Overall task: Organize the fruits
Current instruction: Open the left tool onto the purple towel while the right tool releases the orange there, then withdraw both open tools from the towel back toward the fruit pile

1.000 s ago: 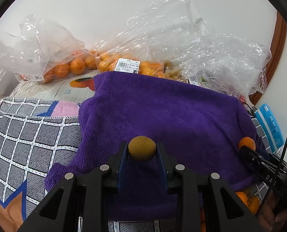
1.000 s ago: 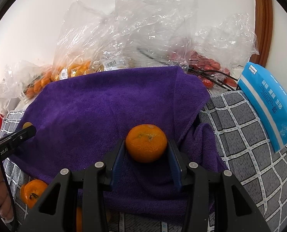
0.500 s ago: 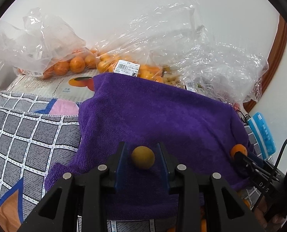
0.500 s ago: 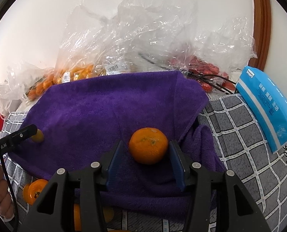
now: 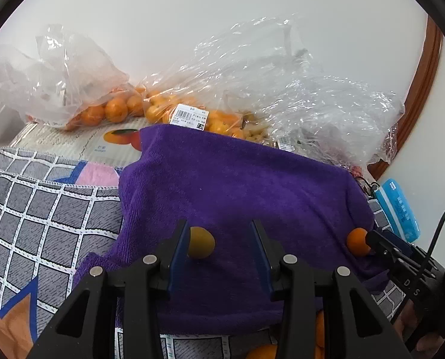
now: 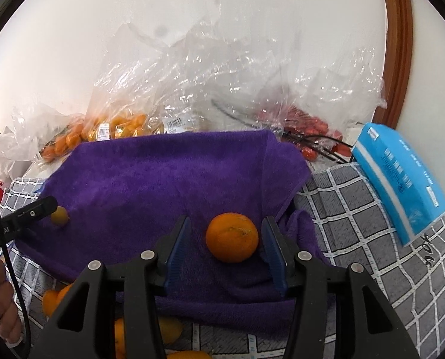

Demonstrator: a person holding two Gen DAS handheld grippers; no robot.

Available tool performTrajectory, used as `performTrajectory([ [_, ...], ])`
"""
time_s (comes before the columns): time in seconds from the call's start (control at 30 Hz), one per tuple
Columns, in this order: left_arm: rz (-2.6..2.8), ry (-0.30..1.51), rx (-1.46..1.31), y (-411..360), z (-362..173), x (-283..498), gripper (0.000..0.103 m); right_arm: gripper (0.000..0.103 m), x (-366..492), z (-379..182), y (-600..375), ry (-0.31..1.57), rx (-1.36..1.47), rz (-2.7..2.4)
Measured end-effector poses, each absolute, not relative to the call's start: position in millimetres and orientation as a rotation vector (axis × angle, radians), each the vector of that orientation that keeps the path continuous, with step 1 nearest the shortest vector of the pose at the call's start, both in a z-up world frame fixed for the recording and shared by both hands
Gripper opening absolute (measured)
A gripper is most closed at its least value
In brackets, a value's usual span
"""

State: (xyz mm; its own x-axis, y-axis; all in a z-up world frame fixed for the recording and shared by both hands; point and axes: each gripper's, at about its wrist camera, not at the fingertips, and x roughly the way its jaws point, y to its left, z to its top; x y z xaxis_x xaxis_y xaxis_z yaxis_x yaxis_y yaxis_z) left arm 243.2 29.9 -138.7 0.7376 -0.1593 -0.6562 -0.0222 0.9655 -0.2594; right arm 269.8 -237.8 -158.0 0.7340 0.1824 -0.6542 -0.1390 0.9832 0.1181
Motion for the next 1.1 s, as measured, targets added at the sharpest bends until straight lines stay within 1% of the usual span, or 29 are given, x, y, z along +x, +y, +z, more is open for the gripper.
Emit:
performTrajectory([
  [0.43, -0.105, 0.688, -0.197, 21, -119, 227, 0.039, 0.049, 232, -155, -253, 0.783, 0.155, 0.152],
  [0.77, -0.104, 0.713, -0.167, 20, -108, 207, 0.039, 0.049, 197, -150, -252, 0.799, 0.155, 0.166],
  [0.83, -0.111, 0.718, -0.170, 24, -109, 201, 0.039, 0.049, 193, -151, -250, 0.805, 0.153, 0.174],
  [0.93, -0.117, 0.737, -0.181, 30, -113, 195, 0.043, 0.049, 185, -155, -245, 0.809, 0.143, 0.185],
  [1.1, -0.121, 0.767, -0.187, 37, -123, 186, 0.043, 0.049, 177, -166, -240, 0.838, 0.139, 0.188],
])
